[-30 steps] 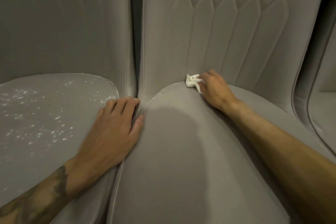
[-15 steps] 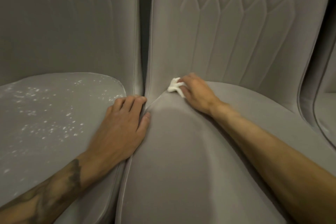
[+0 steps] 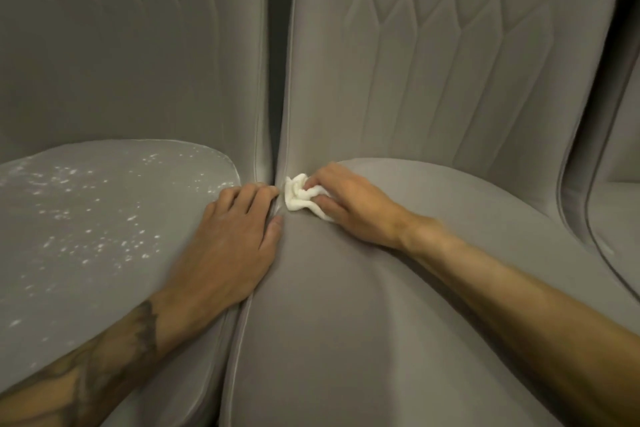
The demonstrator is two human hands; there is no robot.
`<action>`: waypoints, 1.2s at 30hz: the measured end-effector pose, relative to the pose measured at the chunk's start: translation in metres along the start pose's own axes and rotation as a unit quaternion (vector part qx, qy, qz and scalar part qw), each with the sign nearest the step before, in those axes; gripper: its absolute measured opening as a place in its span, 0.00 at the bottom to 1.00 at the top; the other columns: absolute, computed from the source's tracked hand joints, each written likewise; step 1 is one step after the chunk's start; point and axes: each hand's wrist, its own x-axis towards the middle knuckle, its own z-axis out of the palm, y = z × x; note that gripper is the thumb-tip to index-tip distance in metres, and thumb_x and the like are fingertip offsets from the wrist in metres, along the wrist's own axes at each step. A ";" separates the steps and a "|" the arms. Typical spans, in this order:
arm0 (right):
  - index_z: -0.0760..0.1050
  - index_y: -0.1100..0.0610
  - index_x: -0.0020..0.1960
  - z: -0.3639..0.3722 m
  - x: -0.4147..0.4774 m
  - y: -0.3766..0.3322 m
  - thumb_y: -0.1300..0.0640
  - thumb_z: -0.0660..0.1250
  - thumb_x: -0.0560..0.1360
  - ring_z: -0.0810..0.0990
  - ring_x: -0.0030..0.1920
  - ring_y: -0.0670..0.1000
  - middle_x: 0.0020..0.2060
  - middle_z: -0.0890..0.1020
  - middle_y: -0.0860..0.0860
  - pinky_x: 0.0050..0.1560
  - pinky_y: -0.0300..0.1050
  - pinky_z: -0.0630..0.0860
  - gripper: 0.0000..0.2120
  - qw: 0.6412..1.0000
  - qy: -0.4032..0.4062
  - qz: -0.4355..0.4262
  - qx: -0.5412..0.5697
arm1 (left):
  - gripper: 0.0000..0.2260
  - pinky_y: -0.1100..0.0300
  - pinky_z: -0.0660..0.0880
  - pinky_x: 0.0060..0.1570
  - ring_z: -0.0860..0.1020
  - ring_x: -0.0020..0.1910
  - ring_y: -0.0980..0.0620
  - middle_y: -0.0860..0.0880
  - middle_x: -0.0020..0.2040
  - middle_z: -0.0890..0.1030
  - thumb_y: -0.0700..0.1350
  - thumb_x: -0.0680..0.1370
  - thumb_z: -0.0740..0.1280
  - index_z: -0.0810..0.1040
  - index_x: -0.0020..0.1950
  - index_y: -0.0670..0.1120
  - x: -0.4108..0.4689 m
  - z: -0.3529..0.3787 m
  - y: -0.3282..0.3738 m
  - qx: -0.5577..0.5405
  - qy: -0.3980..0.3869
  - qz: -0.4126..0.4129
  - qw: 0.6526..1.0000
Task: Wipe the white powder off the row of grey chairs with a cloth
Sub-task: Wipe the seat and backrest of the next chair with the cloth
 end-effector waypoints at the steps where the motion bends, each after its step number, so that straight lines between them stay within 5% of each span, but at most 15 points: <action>1: 0.75 0.56 0.59 -0.004 0.000 0.006 0.55 0.62 0.81 0.70 0.50 0.44 0.52 0.75 0.50 0.53 0.34 0.63 0.09 1.000 -0.002 -0.004 -0.007 | 0.19 0.49 0.71 0.63 0.71 0.63 0.47 0.51 0.66 0.75 0.55 0.84 0.52 0.70 0.71 0.51 -0.001 0.000 -0.001 -0.003 0.001 0.000 1.000; 5: 0.75 0.59 0.59 -0.004 0.010 0.028 0.58 0.62 0.81 0.74 0.57 0.59 0.54 0.76 0.57 0.58 0.47 0.67 0.09 0.992 0.057 0.112 -0.023 | 0.17 0.49 0.71 0.63 0.71 0.63 0.47 0.51 0.66 0.75 0.52 0.84 0.53 0.69 0.71 0.51 -0.003 -0.001 -0.001 -0.005 0.011 0.006 1.000; 7: 0.74 0.57 0.57 0.009 0.009 0.006 0.56 0.61 0.80 0.73 0.57 0.59 0.54 0.75 0.56 0.57 0.56 0.69 0.08 0.992 0.069 0.102 -0.037 | 0.16 0.49 0.71 0.62 0.71 0.63 0.48 0.52 0.65 0.75 0.51 0.84 0.53 0.69 0.70 0.51 -0.002 0.000 -0.001 -0.009 0.018 0.008 1.000; 13: 0.75 0.59 0.58 0.002 -0.010 -0.027 0.59 0.62 0.81 0.73 0.53 0.52 0.51 0.75 0.54 0.55 0.40 0.66 0.07 1.000 0.009 -0.016 0.015 | 0.18 0.46 0.74 0.58 0.73 0.58 0.45 0.50 0.63 0.76 0.46 0.80 0.53 0.72 0.68 0.48 -0.002 -0.003 -0.003 -0.012 0.015 0.030 0.999; 17: 0.75 0.59 0.57 0.006 0.007 -0.004 0.57 0.61 0.81 0.74 0.55 0.59 0.52 0.75 0.56 0.58 0.55 0.70 0.08 0.990 0.067 0.120 0.001 | 0.20 0.47 0.73 0.63 0.74 0.60 0.44 0.47 0.64 0.76 0.40 0.79 0.58 0.72 0.71 0.46 -0.002 -0.010 0.000 -0.032 0.026 0.013 0.999; 19: 0.74 0.57 0.54 0.017 0.004 -0.024 0.57 0.61 0.80 0.74 0.53 0.58 0.50 0.75 0.54 0.55 0.58 0.71 0.06 0.992 0.082 0.095 -0.004 | 0.21 0.48 0.73 0.60 0.74 0.58 0.43 0.45 0.62 0.77 0.35 0.77 0.64 0.74 0.70 0.44 -0.004 -0.013 -0.001 -0.026 0.033 -0.002 0.999; 24: 0.74 0.57 0.57 0.011 -0.009 -0.043 0.58 0.62 0.81 0.72 0.51 0.50 0.49 0.72 0.49 0.52 0.40 0.64 0.07 0.999 0.029 -0.012 0.007 | 0.18 0.45 0.75 0.54 0.76 0.55 0.41 0.43 0.60 0.78 0.44 0.80 0.55 0.76 0.66 0.43 -0.021 -0.024 -0.022 0.001 0.031 0.000 1.000; 29: 0.74 0.58 0.54 0.016 0.000 -0.042 0.57 0.60 0.81 0.72 0.51 0.55 0.48 0.72 0.50 0.55 0.57 0.71 0.06 0.995 0.078 0.057 0.008 | 0.13 0.48 0.72 0.52 0.75 0.52 0.44 0.45 0.56 0.78 0.42 0.83 0.58 0.77 0.63 0.43 -0.034 -0.028 -0.036 0.016 0.052 0.005 0.999; 34: 0.76 0.57 0.58 0.009 -0.031 -0.092 0.57 0.61 0.82 0.74 0.52 0.50 0.52 0.77 0.52 0.55 0.40 0.68 0.08 0.994 -0.035 -0.093 0.047 | 0.13 0.52 0.66 0.50 0.75 0.53 0.42 0.43 0.55 0.79 0.39 0.77 0.66 0.78 0.62 0.42 -0.035 -0.022 -0.035 0.034 0.052 0.016 0.998; 36: 0.76 0.58 0.61 0.002 -0.013 -0.078 0.56 0.62 0.82 0.75 0.52 0.52 0.52 0.77 0.53 0.52 0.37 0.65 0.10 0.998 0.008 -0.066 0.009 | 0.13 0.52 0.67 0.50 0.75 0.53 0.42 0.43 0.55 0.79 0.37 0.78 0.64 0.78 0.62 0.43 -0.035 -0.021 -0.036 0.036 0.064 0.017 0.997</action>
